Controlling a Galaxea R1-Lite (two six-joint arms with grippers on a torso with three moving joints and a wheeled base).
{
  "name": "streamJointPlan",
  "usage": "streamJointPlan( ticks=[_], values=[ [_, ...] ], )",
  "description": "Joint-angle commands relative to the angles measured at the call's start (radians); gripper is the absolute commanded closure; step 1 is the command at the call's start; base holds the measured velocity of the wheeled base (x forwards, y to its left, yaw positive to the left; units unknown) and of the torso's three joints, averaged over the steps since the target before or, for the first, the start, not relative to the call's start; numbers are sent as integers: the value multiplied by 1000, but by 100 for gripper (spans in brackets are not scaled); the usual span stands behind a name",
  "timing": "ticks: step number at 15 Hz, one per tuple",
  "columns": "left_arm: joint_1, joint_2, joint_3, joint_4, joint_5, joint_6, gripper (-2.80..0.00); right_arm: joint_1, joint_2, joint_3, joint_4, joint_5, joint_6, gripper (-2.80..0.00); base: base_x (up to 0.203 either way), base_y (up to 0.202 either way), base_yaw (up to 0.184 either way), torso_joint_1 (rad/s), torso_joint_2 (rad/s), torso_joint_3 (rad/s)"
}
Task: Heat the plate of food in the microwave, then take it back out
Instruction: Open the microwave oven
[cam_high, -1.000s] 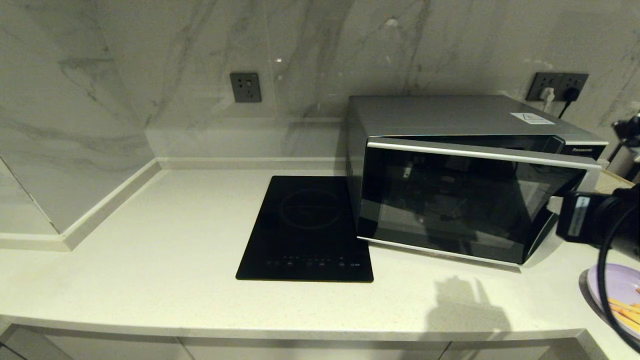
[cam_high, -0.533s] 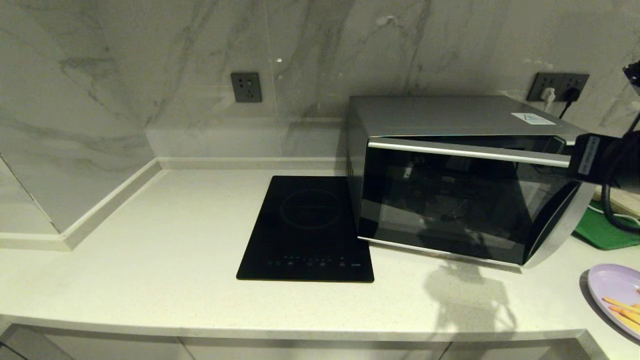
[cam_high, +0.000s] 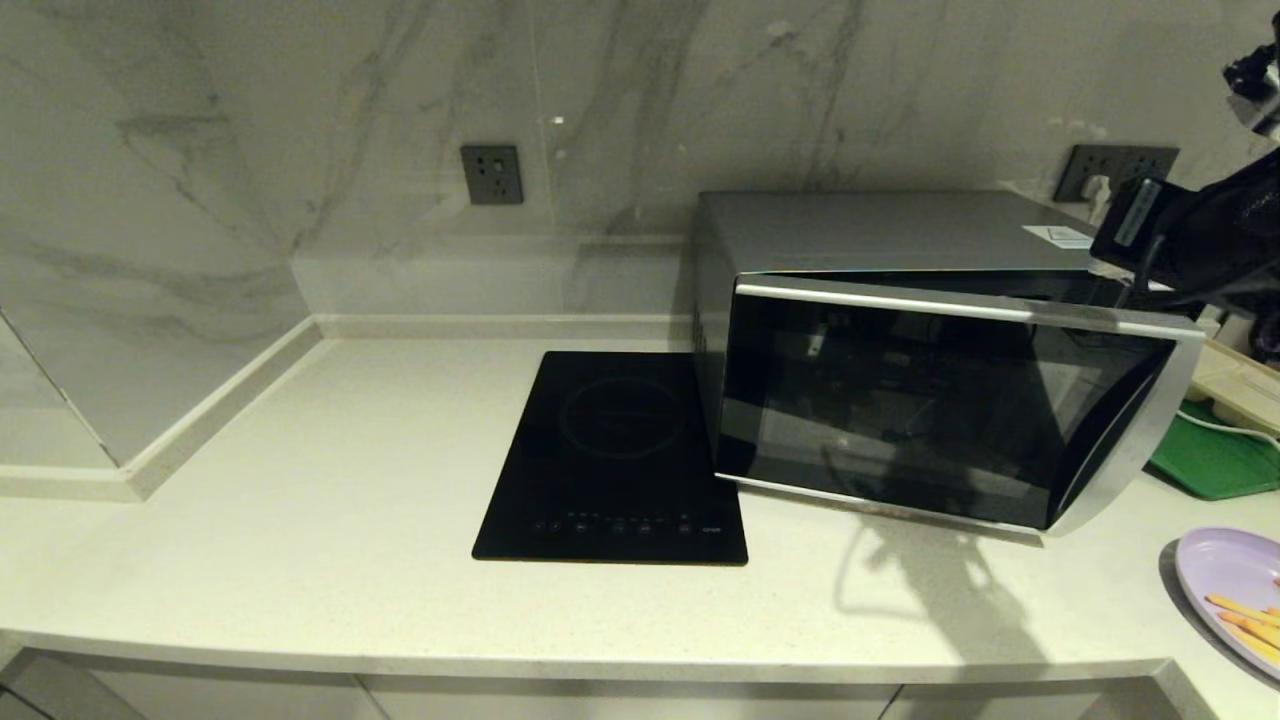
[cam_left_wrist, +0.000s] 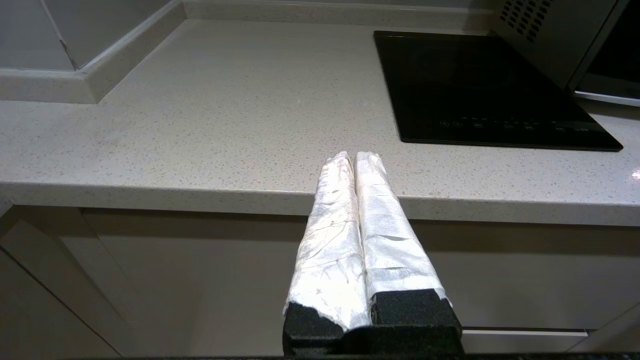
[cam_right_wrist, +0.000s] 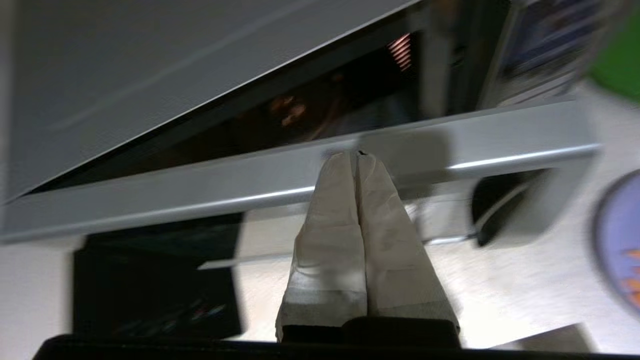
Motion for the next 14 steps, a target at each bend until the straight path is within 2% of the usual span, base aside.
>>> streamJointPlan(
  ticks=[1, 3, 6, 14],
  values=[
    [0, 0, 0, 1, 0, -1, 0, -89, 57, -72, 71, 149, 37, 0, 0, 0, 0, 0, 0, 0],
    [0, 0, 0, 0, 0, -1, 0, -136, 93, -88, 86, 178, 48, 0, 0, 0, 0, 0, 0, 0],
    [0, 0, 0, 0, 0, -1, 0, -151, 113, -120, 87, 199, 47, 0, 0, 0, 0, 0, 0, 0],
    [0, 0, 0, 0, 0, -1, 0, -197, 233, -222, 90, 203, 41, 0, 0, 0, 0, 0, 0, 0]
  ],
)
